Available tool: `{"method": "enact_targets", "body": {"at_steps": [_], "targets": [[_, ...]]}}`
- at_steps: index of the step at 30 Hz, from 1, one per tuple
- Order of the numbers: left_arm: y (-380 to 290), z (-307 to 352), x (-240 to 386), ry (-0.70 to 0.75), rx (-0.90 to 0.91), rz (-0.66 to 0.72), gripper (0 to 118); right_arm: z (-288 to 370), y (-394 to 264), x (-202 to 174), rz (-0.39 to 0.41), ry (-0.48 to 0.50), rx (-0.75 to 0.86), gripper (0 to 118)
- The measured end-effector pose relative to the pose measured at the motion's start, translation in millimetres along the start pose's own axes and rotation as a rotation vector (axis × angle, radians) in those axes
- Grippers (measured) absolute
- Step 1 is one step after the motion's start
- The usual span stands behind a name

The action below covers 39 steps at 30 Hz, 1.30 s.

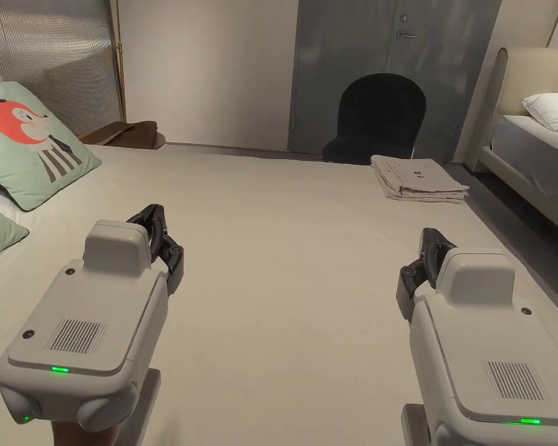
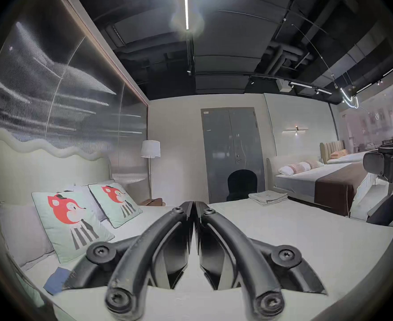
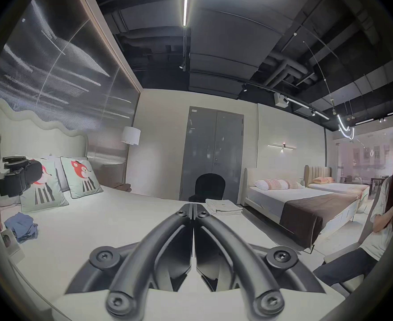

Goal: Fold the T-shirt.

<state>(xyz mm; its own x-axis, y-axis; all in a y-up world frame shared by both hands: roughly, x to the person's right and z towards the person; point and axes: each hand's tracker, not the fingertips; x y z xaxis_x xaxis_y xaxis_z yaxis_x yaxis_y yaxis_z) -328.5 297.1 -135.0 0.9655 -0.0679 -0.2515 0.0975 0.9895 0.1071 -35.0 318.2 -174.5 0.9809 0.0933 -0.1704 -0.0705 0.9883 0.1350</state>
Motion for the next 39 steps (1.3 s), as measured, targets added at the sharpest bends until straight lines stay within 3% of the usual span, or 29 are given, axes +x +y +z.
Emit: {"method": "enact_targets", "body": {"at_steps": [39], "targets": [[-6.1,-3.3,-5.7,0.02,-0.027,-0.024,0,-3.6,-1.3,-8.1,0.04,-0.008,-0.019,0]]}}
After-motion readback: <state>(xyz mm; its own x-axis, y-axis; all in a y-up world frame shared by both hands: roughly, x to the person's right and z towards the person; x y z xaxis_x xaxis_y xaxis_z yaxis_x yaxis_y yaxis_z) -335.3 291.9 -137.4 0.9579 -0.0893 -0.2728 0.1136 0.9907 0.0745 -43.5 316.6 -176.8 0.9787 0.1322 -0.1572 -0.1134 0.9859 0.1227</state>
